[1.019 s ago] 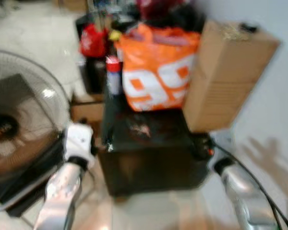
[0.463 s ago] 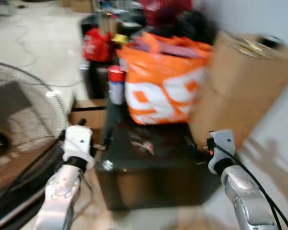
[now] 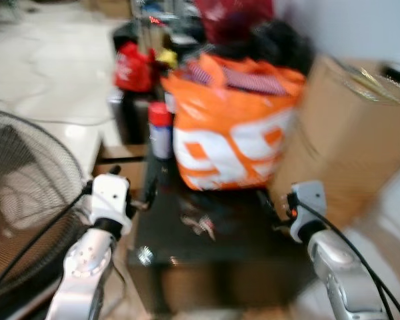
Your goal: Hang keys on a hook
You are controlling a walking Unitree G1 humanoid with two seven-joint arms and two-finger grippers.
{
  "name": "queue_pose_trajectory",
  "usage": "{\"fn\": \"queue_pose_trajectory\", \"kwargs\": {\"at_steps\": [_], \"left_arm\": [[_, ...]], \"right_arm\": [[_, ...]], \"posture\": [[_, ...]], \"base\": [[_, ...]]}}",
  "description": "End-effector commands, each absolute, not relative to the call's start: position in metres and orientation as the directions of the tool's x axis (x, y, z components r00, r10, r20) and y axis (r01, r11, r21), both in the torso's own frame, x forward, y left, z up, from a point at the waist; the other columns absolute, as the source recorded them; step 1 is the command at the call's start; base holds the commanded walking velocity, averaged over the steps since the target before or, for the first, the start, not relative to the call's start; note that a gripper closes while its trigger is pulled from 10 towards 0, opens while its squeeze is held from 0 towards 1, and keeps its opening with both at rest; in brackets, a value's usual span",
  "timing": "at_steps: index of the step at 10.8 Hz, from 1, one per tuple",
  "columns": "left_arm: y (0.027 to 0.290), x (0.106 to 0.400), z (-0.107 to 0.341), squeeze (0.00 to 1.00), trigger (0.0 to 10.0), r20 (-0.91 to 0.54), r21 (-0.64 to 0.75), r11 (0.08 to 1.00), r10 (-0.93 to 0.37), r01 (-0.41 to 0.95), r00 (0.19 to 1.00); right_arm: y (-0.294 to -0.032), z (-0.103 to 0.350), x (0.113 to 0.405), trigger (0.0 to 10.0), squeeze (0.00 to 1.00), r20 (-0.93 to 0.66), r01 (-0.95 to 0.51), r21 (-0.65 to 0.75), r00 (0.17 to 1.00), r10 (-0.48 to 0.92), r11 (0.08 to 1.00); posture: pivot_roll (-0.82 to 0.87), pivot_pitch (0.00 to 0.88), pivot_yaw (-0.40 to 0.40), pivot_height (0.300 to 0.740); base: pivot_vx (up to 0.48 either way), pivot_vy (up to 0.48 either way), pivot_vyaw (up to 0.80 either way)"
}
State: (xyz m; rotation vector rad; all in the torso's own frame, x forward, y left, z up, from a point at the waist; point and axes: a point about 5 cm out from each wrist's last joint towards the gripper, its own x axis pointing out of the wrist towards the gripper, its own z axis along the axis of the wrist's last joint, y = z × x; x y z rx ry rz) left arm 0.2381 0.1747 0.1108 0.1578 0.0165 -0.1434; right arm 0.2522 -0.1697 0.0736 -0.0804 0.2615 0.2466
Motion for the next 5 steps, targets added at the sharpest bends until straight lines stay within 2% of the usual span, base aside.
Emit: {"fn": "queue_pose_trajectory", "kwargs": {"at_steps": [1,2,4,5], "left_arm": [[0.179,0.239,0.113,0.35,10.0,-0.022,0.171,0.976,-0.131,0.133,0.991],[0.179,0.239,0.113,0.34,10.0,-0.025,0.170,0.976,-0.132,0.134,0.991],[0.176,0.236,0.108,0.31,10.0,-0.056,0.174,0.969,-0.170,0.177,0.984],[0.175,0.232,0.100,0.32,10.0,-0.118,0.199,0.949,-0.225,0.245,0.967]], "right_arm": [[-0.161,0.075,0.254,10.0,1.00,-0.266,-0.288,-0.049,0.926,0.266,0.956],[-0.160,0.074,0.254,10.0,1.00,-0.273,-0.298,-0.052,0.922,0.273,0.953],[-0.157,0.066,0.256,10.0,1.00,-0.341,-0.378,-0.091,0.881,0.328,0.921],[-0.149,0.057,0.259,10.0,1.00,-0.405,-0.471,-0.101,0.824,0.396,0.876]], "posture": [[0.07,0.000,-0.031,0.740],[0.07,0.000,-0.031,0.740],[0.06,0.000,-0.030,0.740],[0.06,0.000,-0.032,0.740]], "base": [[0.386,0.000,0.00],[0.375,0.000,0.00],[0.000,0.000,0.00],[0.000,0.000,0.00]]}}
